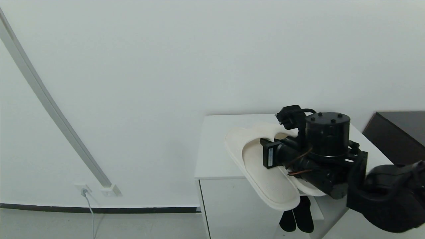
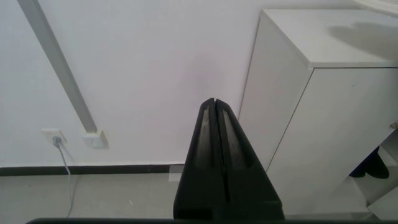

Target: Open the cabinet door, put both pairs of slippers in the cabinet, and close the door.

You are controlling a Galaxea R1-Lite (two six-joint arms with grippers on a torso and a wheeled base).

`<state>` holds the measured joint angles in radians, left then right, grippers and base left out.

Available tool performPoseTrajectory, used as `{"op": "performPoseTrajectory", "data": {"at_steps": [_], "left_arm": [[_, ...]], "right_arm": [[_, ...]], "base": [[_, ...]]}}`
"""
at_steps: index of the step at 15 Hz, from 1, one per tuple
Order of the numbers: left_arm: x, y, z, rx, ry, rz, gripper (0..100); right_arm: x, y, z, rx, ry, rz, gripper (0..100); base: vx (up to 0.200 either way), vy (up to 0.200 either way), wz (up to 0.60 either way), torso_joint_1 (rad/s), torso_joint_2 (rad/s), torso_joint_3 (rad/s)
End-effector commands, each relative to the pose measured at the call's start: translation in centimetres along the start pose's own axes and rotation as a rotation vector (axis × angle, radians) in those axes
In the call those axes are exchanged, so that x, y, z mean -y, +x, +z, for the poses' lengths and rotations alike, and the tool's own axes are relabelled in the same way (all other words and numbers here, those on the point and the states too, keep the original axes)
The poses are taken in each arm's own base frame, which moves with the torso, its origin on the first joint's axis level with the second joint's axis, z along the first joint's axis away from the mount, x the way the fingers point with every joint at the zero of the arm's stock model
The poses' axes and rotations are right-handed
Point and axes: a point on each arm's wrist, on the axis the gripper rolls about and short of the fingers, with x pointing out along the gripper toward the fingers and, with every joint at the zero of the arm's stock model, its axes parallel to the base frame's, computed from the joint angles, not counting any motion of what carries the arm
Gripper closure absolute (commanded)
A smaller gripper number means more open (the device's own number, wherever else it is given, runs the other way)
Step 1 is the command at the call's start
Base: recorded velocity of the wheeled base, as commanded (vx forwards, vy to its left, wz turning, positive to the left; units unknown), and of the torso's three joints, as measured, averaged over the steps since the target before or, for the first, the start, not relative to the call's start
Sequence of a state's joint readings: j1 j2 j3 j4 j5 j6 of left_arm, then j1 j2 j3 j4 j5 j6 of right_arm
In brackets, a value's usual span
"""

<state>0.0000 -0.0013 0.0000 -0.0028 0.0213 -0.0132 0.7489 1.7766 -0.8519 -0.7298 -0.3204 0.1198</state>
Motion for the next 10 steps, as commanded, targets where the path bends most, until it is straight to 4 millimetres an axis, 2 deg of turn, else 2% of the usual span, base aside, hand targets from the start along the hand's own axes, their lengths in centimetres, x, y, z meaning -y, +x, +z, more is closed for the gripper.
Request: {"op": "performPoseTrajectory", "data": {"at_steps": [1, 4, 10], "left_arm": [[0.0, 0.01, 0.01, -0.001, -0.001, 0.0, 100], [0.0, 0.01, 0.01, -0.001, -0.001, 0.0, 100], [0.0, 0.01, 0.01, -0.001, -0.002, 0.0, 100]], "right_arm": [[0.11, -3.47, 0.38, 0.029, 0.005, 0.058, 100], [-0.02, -4.25, 0.06, 0.02, -0.005, 0.088, 100], [-0.18, -4.07, 0.02, 0.019, -0.006, 0.09, 100]], "base": [[0.0, 0.0, 0.0, 0.0, 0.0, 0.0], [0.0, 0.0, 0.0, 0.0, 0.0, 0.0], [0.0, 0.0, 0.0, 0.0, 0.0, 0.0]]}}
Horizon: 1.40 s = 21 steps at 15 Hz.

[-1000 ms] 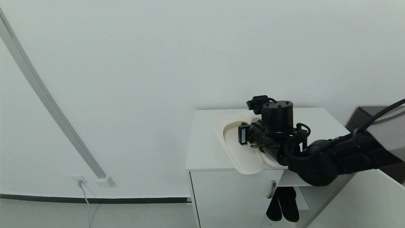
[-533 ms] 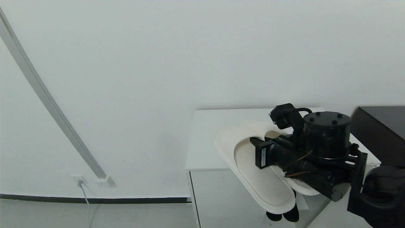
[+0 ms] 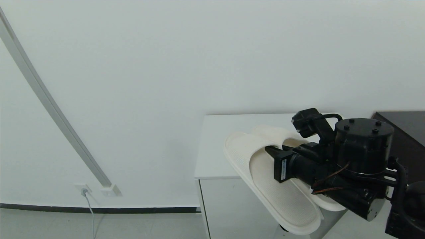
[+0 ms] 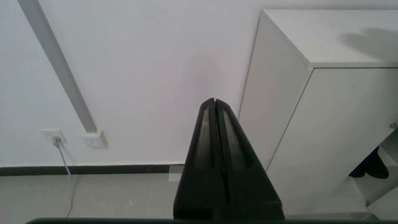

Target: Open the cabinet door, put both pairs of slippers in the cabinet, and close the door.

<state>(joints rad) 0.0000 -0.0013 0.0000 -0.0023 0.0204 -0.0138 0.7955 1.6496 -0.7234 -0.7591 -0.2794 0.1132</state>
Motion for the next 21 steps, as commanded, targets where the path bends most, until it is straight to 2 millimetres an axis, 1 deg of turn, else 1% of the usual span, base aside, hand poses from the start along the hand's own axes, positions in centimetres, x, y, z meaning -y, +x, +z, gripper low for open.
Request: {"op": "performPoseTrajectory", "data": {"at_steps": [1, 15, 21], "left_arm": [[0.0, 0.01, 0.01, -0.001, 0.0, 0.0, 100], [0.0, 0.01, 0.01, -0.001, -0.001, 0.0, 100], [0.0, 0.01, 0.01, -0.001, -0.001, 0.0, 100]], "right_arm": [[-0.05, -0.01, -0.1, -0.003, -0.002, 0.0, 100], [-0.58, -0.09, -0.4, -0.013, -0.008, 0.014, 100], [-0.59, -0.03, -0.53, -0.017, -0.01, 0.014, 100]], "base": [[-0.2, 0.0, 0.0, 0.002, 0.0, 0.002], [-0.2, 0.0, 0.0, 0.001, 0.0, 0.003], [0.0, 0.0, 0.0, 0.0, 0.0, 0.0]]}}
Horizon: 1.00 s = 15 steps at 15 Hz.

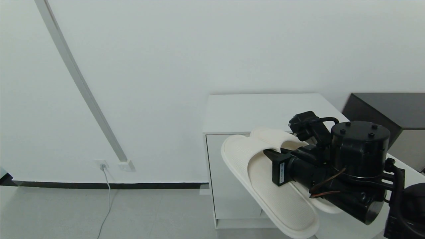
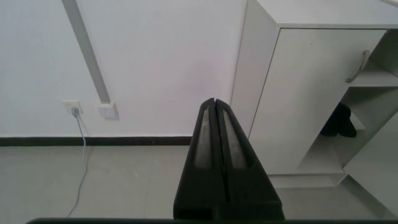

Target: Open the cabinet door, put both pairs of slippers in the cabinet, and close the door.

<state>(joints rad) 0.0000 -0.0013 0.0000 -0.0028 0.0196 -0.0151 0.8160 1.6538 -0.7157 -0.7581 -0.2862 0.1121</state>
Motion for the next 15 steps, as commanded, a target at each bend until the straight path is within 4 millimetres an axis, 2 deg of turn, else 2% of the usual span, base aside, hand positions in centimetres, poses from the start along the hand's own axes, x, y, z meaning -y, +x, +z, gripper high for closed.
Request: {"op": "performPoseTrajectory", "data": {"at_steps": [1, 6, 15], "left_arm": [[0.0, 0.01, 0.01, -0.001, 0.0, 0.0, 100], [0.0, 0.01, 0.01, -0.001, 0.0, 0.002, 100], [0.0, 0.01, 0.01, -0.001, 0.0, 0.002, 100]], "right_arm": [[-0.07, 0.11, -0.17, -0.006, -0.002, 0.002, 100], [-0.07, 0.15, -0.19, -0.005, -0.002, 0.0, 100], [-0.11, 0.13, -0.24, -0.007, -0.003, 0.002, 100]], "base": [[0.0, 0.0, 0.0, 0.0, 0.0, 0.0], [0.0, 0.0, 0.0, 0.0, 0.0, 0.0], [0.0, -0.2, 0.0, 0.005, 0.0, 0.002]]}}
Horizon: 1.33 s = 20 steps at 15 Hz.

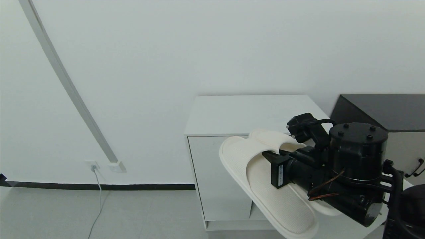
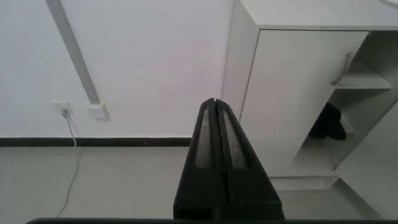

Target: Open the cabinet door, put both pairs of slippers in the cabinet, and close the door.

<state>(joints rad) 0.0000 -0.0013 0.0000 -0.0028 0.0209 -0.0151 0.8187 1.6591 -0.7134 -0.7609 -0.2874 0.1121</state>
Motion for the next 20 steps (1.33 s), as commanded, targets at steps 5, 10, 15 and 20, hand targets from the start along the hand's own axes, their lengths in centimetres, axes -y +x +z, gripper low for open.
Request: {"op": "performPoseTrajectory", "data": {"at_steps": [5, 10, 15, 20], "left_arm": [[0.0, 0.01, 0.01, -0.001, 0.0, 0.001, 100], [0.0, 0.01, 0.01, -0.001, 0.0, 0.001, 100], [0.0, 0.01, 0.01, -0.001, 0.0, 0.001, 100], [0.0, 0.01, 0.01, -0.001, -0.002, 0.001, 100]], "right_arm": [[-0.04, 0.0, -0.19, -0.007, -0.002, 0.002, 100], [-0.12, -0.03, -0.24, -0.008, -0.003, 0.005, 100], [-0.14, -0.14, -0.59, -0.02, -0.02, 0.006, 100], [-0.1, -0.18, -0.89, -0.029, -0.025, 0.007, 100]], "base": [[0.0, -0.2, 0.0, 0.003, 0.0, 0.003], [0.0, -0.2, 0.0, 0.004, 0.0, 0.005], [0.0, 0.0, 0.0, 0.0, 0.0, 0.0], [0.0, 0.0, 0.0, 0.0, 0.0, 0.0]]}}
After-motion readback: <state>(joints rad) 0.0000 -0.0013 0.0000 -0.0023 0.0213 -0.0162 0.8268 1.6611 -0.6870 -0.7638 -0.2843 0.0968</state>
